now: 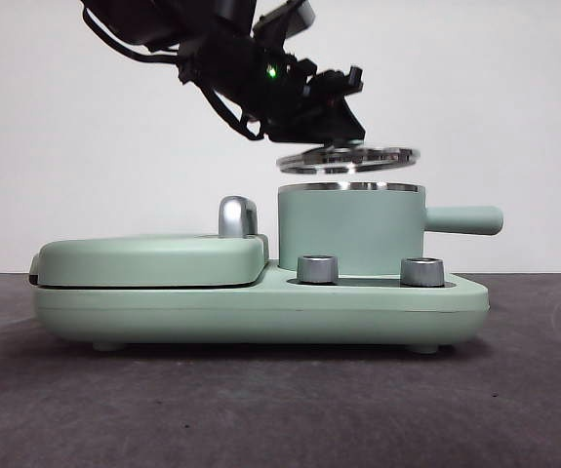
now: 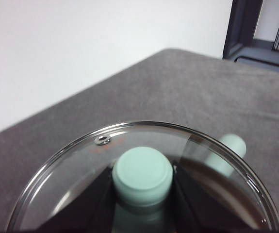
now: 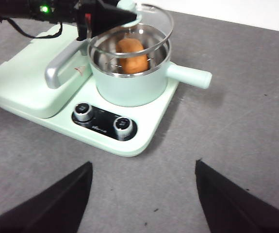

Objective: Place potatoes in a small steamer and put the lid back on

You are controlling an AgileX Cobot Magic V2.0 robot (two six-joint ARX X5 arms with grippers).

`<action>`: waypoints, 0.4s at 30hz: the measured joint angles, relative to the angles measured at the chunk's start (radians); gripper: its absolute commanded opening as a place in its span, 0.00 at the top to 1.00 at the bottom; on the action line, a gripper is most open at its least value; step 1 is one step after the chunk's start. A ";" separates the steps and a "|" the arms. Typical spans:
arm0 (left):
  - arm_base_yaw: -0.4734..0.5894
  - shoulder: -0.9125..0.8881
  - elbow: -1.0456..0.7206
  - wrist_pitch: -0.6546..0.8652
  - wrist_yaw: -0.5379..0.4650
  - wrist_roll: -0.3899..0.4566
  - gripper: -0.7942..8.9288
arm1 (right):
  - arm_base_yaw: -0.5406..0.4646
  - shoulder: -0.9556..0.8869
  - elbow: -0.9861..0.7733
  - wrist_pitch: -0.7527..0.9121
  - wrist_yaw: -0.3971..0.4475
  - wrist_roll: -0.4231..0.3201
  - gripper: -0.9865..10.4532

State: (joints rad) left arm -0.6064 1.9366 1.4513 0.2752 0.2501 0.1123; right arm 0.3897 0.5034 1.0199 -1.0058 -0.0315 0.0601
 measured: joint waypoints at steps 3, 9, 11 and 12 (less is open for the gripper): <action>0.000 0.003 0.000 -0.010 0.000 0.000 0.90 | 0.000 0.000 0.000 0.000 0.010 0.000 0.63; 0.000 0.003 0.000 -0.043 0.001 0.008 0.90 | 0.000 0.000 0.000 0.000 0.010 0.000 0.63; 0.000 0.003 0.000 -0.071 0.007 0.021 0.90 | 0.000 0.000 0.000 0.000 0.010 0.000 0.63; 0.000 0.003 0.000 -0.072 0.009 0.027 0.90 | 0.000 0.000 0.000 0.000 0.010 0.000 0.63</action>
State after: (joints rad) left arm -0.6064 1.9400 1.4513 0.2031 0.2588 0.1398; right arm 0.3897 0.5034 1.0199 -1.0058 -0.0219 0.0601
